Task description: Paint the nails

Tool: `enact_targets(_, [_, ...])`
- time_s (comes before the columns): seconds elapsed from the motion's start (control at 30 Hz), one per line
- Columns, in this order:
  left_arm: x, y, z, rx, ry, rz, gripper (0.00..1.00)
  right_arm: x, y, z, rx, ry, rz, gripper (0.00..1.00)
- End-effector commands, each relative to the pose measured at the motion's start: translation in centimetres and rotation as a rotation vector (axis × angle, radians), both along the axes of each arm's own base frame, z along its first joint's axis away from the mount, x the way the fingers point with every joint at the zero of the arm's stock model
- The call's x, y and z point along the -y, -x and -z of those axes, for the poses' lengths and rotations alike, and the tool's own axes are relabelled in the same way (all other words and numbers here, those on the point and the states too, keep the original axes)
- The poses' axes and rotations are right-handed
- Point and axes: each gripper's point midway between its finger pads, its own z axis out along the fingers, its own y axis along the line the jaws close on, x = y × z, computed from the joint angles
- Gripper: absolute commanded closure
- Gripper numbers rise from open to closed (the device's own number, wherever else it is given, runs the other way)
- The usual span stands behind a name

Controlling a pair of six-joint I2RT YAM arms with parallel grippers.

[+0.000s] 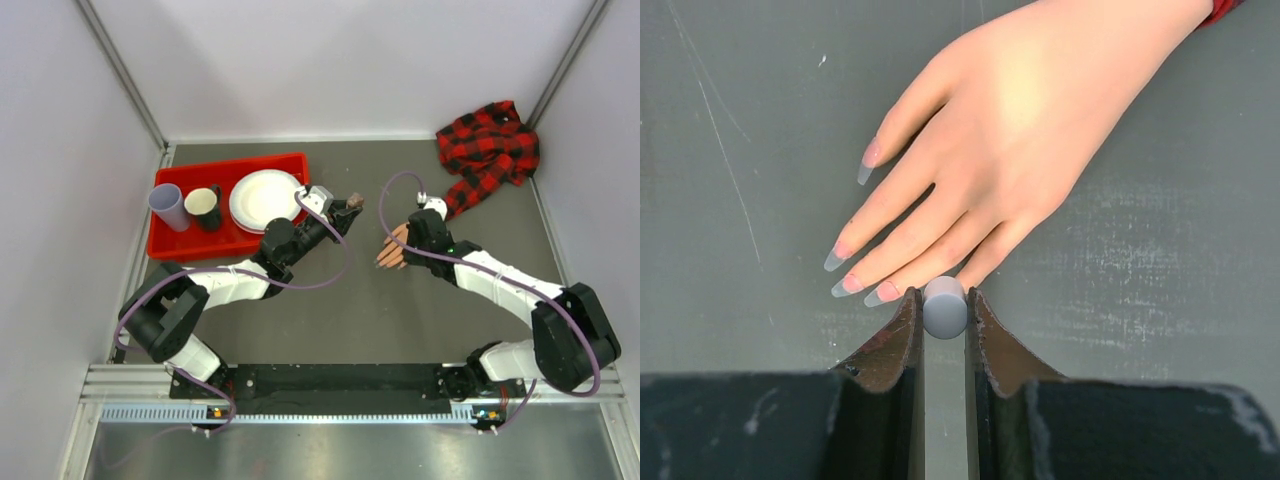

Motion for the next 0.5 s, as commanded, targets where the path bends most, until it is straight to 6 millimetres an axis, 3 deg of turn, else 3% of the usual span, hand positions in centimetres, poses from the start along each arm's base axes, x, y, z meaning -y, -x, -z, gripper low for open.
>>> enact_targets(0.0, [-0.1, 0.0, -2.4, 0.058, 0.062, 0.007, 1.0, -0.4, -0.1, -1.0, 0.031, -0.018, -0.006, 1.0])
enact_targets(0.47, [-0.1, 0.0, -2.3, 0.056, 0.059, 0.006, 1.0, -0.6, 0.5, 0.5, -0.051, 0.004, -0.02, 1.0])
